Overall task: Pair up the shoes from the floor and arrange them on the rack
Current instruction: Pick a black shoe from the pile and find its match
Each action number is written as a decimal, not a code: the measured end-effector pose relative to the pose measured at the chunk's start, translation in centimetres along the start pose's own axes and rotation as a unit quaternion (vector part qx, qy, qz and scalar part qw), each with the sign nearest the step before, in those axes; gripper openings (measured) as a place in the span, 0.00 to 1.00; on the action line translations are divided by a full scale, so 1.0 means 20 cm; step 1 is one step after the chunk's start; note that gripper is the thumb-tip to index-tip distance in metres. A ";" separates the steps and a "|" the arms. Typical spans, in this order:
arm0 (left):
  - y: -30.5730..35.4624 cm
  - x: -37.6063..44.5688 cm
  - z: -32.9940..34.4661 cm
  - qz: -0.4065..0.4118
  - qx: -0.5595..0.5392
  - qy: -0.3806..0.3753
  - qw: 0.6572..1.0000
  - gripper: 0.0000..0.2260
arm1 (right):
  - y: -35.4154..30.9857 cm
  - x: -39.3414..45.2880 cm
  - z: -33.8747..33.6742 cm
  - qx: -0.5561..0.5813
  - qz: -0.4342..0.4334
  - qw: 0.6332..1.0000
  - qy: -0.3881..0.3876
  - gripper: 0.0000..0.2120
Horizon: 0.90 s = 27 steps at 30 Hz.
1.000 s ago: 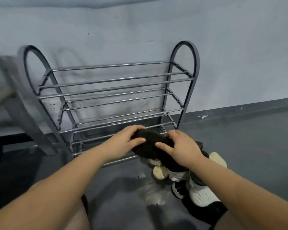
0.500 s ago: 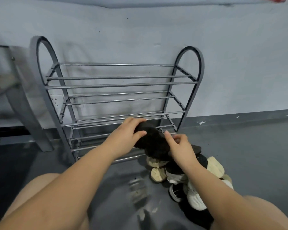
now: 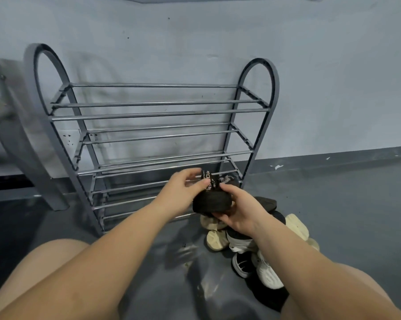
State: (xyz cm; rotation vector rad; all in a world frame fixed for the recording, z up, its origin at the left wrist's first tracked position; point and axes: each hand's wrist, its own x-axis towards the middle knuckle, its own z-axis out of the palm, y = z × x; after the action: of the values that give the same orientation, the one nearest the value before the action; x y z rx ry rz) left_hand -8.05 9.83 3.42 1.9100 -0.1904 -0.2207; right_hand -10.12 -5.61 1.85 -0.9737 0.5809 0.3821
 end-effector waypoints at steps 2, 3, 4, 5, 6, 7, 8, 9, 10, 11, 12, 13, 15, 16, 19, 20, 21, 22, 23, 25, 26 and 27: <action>-0.03 0.01 0.00 -0.145 -0.067 -0.056 0.986 0.20 | 0.01 0.01 -0.01 -0.025 0.005 0.999 -0.034 0.12; -0.05 0.00 0.00 -0.210 -0.114 -0.098 0.966 0.22 | 0.02 0.01 -0.01 -0.040 0.006 0.998 -0.056 0.15; -0.06 -0.01 0.00 -0.249 -0.151 -0.121 0.949 0.22 | 0.03 0.01 -0.02 -0.052 0.005 0.995 -0.080 0.17; -0.08 -0.01 0.00 -0.261 -0.173 -0.126 0.941 0.22 | 0.03 0.00 -0.02 -0.060 0.003 0.993 -0.106 0.17; -0.09 -0.01 -0.01 -0.261 -0.183 -0.121 0.940 0.21 | 0.03 -0.01 -0.03 -0.064 0.001 0.989 -0.131 0.16; -0.10 -0.01 -0.01 -0.256 -0.187 -0.114 0.941 0.20 | 0.02 -0.02 -0.03 -0.070 0.000 0.986 -0.149 0.14; -0.10 -0.02 -0.02 -0.249 -0.188 -0.108 0.944 0.18 | 0.02 -0.03 -0.03 -0.082 -0.001 0.984 -0.159 0.14; -0.10 -0.03 -0.02 -0.241 -0.187 -0.102 0.947 0.15 | 0.03 -0.04 -0.03 -0.102 -0.004 0.981 -0.162 0.13; -0.10 -0.04 -0.03 -0.232 -0.185 -0.096 0.950 0.13 | 0.03 -0.04 -0.04 -0.123 -0.006 0.979 -0.160 0.14; -0.11 -0.05 -0.04 -0.224 -0.182 -0.093 0.953 0.10 | 0.03 -0.04 -0.05 -0.141 -0.005 0.978 -0.155 0.15; -0.11 -0.06 -0.04 -0.218 -0.177 -0.094 0.955 0.08 | 0.03 -0.05 -0.05 -0.156 0.000 0.976 -0.149 0.18; -0.12 -0.07 -0.04 -0.217 -0.171 -0.100 0.956 0.07 | 0.04 -0.05 -0.05 -0.170 0.004 0.975 -0.143 0.21; -0.13 -0.08 -0.06 -0.221 -0.156 -0.115 0.956 0.05 | 0.05 -0.05 -0.05 -0.197 0.004 0.971 -0.134 0.24; -0.14 -0.09 -0.07 -0.224 -0.146 -0.119 0.956 0.06 | 0.05 -0.04 -0.05 -0.208 0.001 0.969 -0.131 0.24; -0.16 -0.08 -0.11 -0.233 -0.133 -0.124 0.955 0.12 | 0.07 -0.02 -0.02 -0.243 -0.007 0.962 -0.124 0.21; -0.17 -0.08 -0.12 -0.235 -0.133 -0.126 0.955 0.12 | 0.07 -0.01 -0.01 -0.255 -0.008 0.959 -0.125 0.20; -0.18 -0.08 -0.13 -0.238 -0.134 -0.126 0.954 0.12 | 0.07 0.00 0.00 -0.266 -0.007 0.955 -0.127 0.19; -0.20 -0.08 -0.13 -0.243 -0.137 -0.124 0.952 0.11 | 0.08 0.02 0.01 -0.275 -0.007 0.953 -0.129 0.19; -0.23 -0.09 -0.14 -0.246 -0.138 -0.122 0.952 0.11 | 0.09 0.03 0.02 -0.283 -0.007 0.950 -0.130 0.20; -0.30 -0.11 -0.14 -0.253 -0.137 -0.115 0.951 0.14 | 0.14 0.07 0.02 -0.300 -0.004 0.945 -0.128 0.22; -0.34 -0.12 -0.14 -0.259 -0.137 -0.110 0.950 0.15 | 0.18 0.10 0.02 -0.313 -0.001 0.941 -0.126 0.23; -0.39 -0.14 -0.14 -0.266 -0.139 -0.106 0.948 0.16 | 0.22 0.12 0.02 -0.326 0.004 0.937 -0.123 0.24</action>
State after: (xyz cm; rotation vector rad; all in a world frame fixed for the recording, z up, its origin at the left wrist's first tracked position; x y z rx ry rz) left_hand -9.81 15.68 -2.91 1.6183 0.2138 -0.7769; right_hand -10.42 -2.93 -2.33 -1.5293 0.2205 0.7181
